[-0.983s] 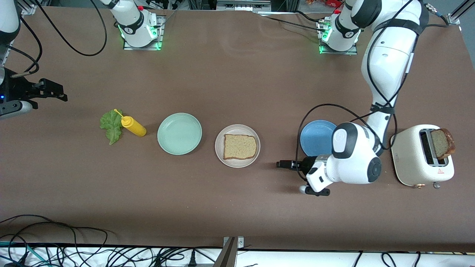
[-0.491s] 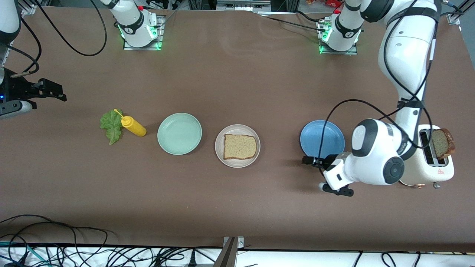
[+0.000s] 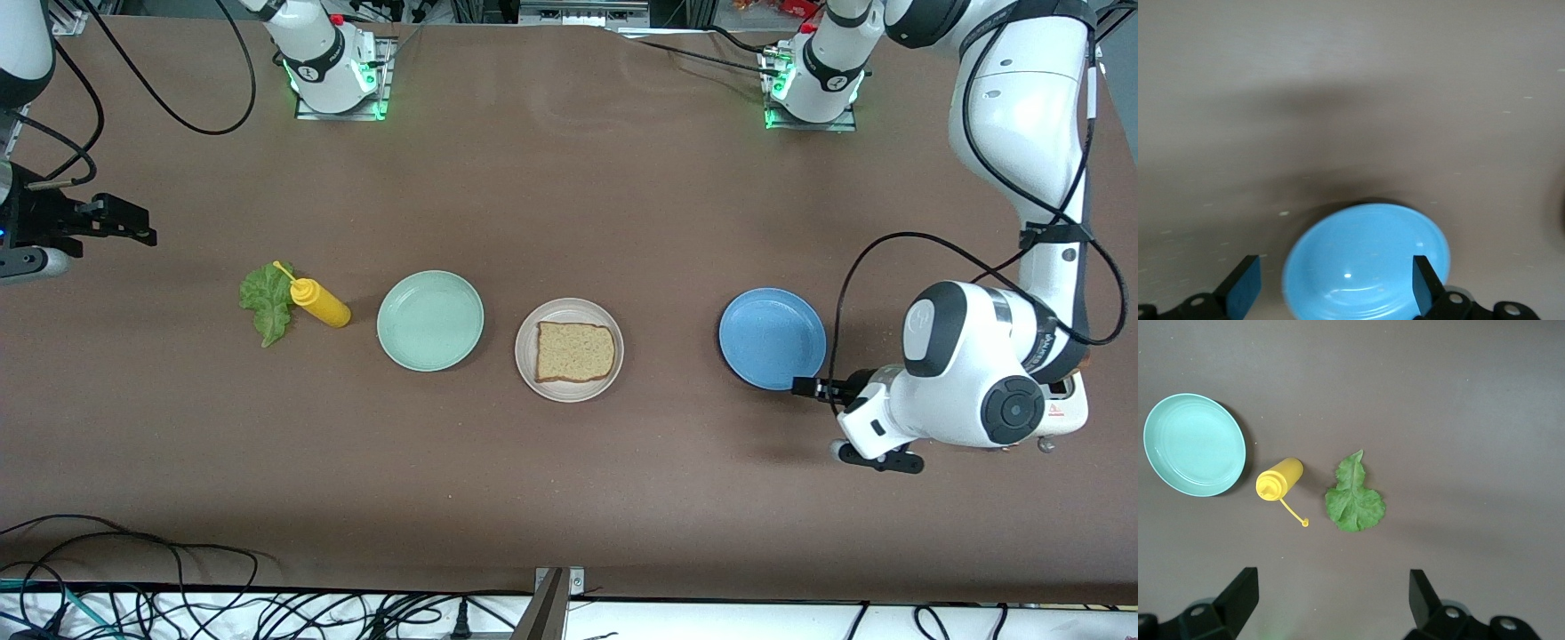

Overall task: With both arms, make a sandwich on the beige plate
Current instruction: 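Withdraw the left gripper while the right gripper reaches toward the lettuce, then grasp the lettuce leaf with the right gripper while the left gripper nears the toaster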

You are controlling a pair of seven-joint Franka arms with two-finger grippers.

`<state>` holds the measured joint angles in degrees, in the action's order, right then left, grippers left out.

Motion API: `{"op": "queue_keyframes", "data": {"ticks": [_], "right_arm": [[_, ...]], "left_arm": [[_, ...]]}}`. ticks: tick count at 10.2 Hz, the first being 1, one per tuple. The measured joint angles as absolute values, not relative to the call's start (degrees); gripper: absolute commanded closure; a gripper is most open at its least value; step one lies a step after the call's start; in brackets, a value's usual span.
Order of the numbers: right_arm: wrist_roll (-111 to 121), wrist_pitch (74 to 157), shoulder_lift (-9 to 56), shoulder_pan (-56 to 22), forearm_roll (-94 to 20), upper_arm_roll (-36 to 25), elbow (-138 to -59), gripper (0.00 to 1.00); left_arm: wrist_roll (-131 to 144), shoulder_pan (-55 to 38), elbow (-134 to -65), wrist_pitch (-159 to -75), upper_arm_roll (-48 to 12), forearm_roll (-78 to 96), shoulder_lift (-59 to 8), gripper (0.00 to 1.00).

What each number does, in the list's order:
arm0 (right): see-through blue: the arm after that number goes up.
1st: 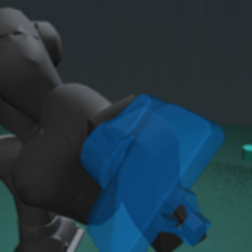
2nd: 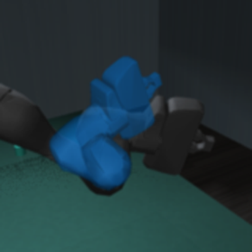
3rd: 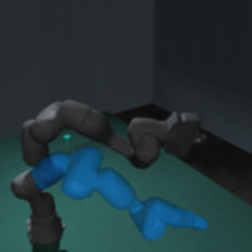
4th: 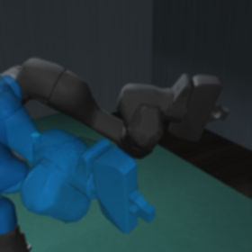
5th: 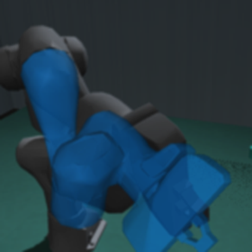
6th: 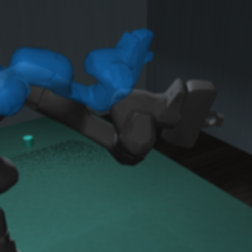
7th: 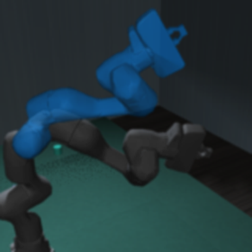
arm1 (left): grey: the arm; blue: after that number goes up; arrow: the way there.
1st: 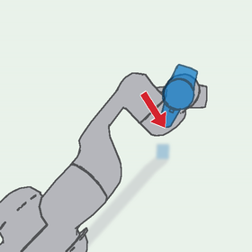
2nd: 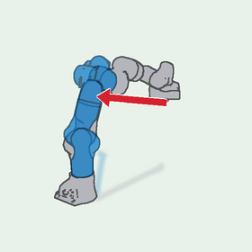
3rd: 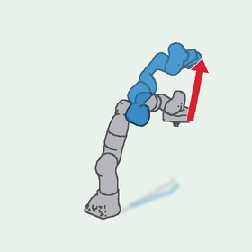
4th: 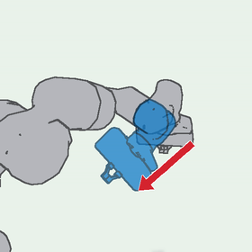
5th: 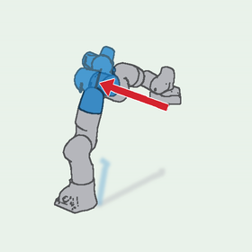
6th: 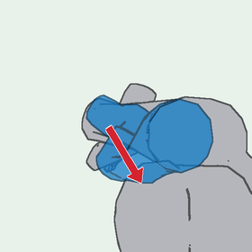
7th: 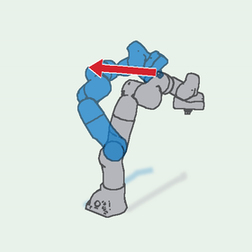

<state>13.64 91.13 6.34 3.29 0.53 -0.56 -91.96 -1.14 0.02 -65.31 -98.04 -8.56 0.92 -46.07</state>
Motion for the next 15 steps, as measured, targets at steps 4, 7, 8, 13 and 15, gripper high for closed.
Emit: {"op": "queue_keyframes", "data": {"ticks": [4,7,8,13,15], "right_arm": [[13.28,95.15,8.21,3.34,0.34,-0.61,-100.48,0.00],[13.30,112.36,8.91,3.57,0.38,-3.82,-113.80,0.00],[13.48,118.12,9.23,3.68,0.38,-5.47,-118.27,0.00],[14.84,133.58,16.51,3.79,-2.66,-7.50,-127.92,0.00],[16.24,135.75,19.86,3.76,-6.80,-7.24,-127.79,0.00]], "left_arm": [[-0.20,0.04,-65.06,-90.19,-6.83,-4.46,-40.78,0.00],[1.03,0.03,-65.19,-85.13,-6.57,-4.57,-36.24,0.00],[1.08,0.05,-65.91,-84.57,-6.39,-4.57,-34.47,0.00],[1.08,-0.08,-79.13,-84.05,-4.22,-4.59,-18.30,0.00],[1.09,-0.23,-84.27,-84.02,-4.21,-4.59,-11.85,0.00]]}}
